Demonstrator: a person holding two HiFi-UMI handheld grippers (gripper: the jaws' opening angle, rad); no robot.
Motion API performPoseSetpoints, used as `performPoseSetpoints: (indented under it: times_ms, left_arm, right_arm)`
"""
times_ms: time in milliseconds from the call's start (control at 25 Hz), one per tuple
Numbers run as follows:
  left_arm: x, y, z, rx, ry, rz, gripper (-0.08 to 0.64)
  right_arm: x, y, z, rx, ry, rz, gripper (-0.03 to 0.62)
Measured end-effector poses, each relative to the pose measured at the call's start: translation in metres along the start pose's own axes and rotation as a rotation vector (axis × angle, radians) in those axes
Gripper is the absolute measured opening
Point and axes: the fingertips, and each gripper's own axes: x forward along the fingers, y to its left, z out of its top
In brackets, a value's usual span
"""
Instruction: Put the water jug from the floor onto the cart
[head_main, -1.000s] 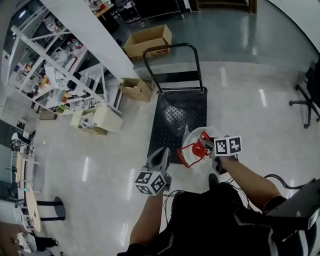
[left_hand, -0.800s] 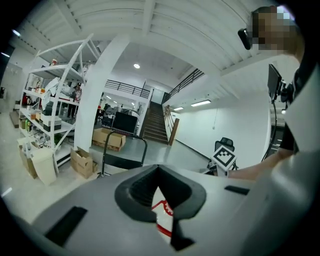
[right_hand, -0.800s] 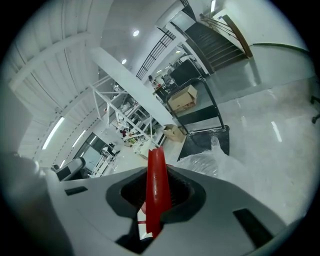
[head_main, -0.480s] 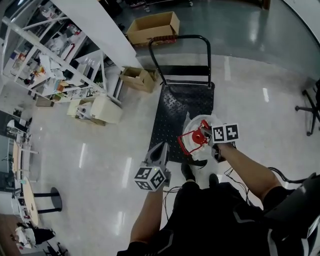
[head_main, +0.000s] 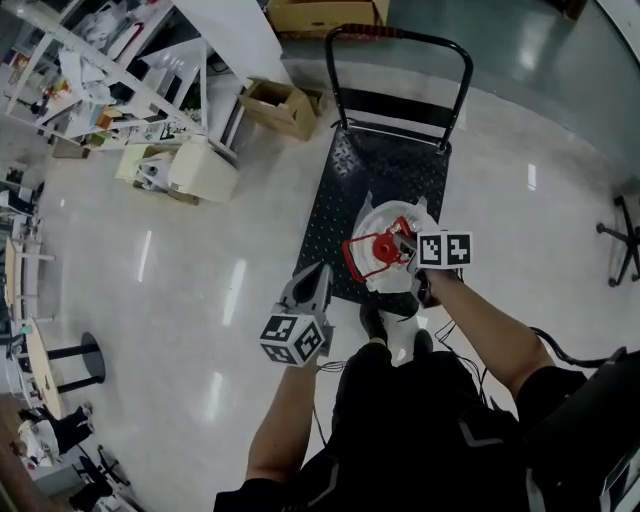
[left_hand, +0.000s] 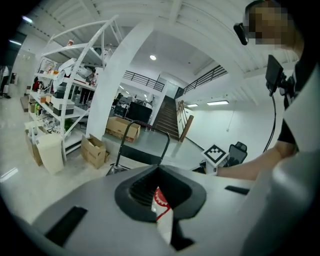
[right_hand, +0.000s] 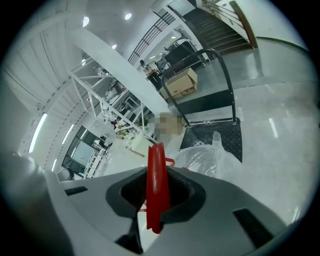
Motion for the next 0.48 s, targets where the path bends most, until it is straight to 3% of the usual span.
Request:
performPoseSetpoints:
  times_ms: [480]
  left_arm:
    - [0.003, 0.081, -0.018, -0.069, 0.052, 0.053, -0.009]
  right_arm:
    - [0.140, 0.034, 0.009, 0.058, 0.080, 0.035, 0.060]
